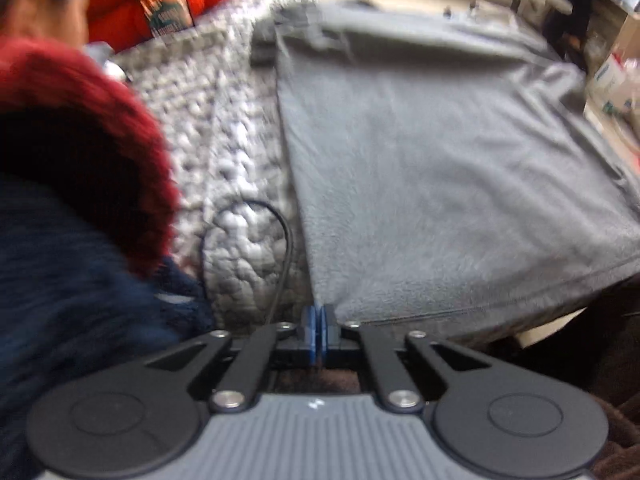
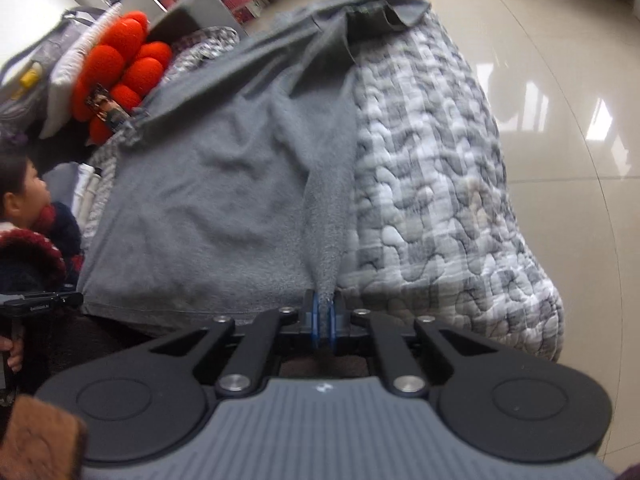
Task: Fold clothes
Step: 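Pull the T-shirt by its shoulders with both grippers to straighten it, then open both grippers and release the flattened T-shirt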
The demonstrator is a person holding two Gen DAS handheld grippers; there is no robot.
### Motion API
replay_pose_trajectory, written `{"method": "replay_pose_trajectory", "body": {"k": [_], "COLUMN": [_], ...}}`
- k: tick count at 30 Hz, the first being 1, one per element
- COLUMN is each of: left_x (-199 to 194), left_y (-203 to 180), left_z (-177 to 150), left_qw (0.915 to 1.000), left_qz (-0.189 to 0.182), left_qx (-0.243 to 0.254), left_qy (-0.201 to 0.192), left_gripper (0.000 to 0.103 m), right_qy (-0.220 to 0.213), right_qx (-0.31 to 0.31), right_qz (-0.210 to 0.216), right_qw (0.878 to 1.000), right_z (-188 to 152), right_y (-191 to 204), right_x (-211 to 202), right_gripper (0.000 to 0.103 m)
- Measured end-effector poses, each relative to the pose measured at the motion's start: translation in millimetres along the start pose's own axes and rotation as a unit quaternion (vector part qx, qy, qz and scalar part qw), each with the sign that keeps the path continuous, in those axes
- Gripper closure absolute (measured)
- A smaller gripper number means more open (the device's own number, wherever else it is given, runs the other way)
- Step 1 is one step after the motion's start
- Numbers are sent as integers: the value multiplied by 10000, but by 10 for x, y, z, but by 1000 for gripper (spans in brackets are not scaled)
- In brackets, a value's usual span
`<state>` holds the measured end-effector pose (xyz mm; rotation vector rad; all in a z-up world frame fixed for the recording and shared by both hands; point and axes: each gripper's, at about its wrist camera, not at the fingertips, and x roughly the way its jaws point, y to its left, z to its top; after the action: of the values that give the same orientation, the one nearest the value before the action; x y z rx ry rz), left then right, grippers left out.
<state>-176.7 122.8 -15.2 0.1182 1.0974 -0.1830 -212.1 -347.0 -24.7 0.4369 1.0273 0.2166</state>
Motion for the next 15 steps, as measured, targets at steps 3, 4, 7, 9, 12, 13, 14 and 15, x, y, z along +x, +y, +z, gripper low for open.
{"method": "replay_pose_trajectory", "body": {"k": [3, 4, 7, 9, 12, 13, 14, 15], "left_x": [-265, -333, -472, -526, -516, -496, -474, -446], "left_y": [22, 24, -9, -20, -46, -55, -65, -84], "left_z": [-43, -64, -124, -178, -248, -268, -284, -282], "left_qw": [9995, 9993, 9990, 9991, 9995, 9996, 9996, 9995], "left_qz": [-75, -73, -31, -55, -43, -29, -10, 29], "left_qx": [-78, -74, 2, 49, 180, 213, 249, 298], "left_qy": [-296, -353, -444, -424, -273, -199, -123, -36], "left_gripper": [101, 101, 101, 101, 101, 101, 101, 101], "right_qy": [-237, -286, -378, -348, -199, -126, -37, 49], "right_qx": [-119, -172, -347, -415, -468, -477, -473, -460], "right_qz": [128, 142, 119, 95, 42, -1, -55, -110], "right_qw": [9996, 9993, 9986, 9985, 9987, 9988, 9989, 9989], "right_z": [-1, -10, -53, -89, -152, -174, -198, -220], "right_y": [108, 146, 259, 316, 357, 359, 352, 338], "right_x": [-257, -328, -493, -541, -541, -522, -496, -473], "right_gripper": [96, 96, 96, 96, 96, 96, 96, 96]}}
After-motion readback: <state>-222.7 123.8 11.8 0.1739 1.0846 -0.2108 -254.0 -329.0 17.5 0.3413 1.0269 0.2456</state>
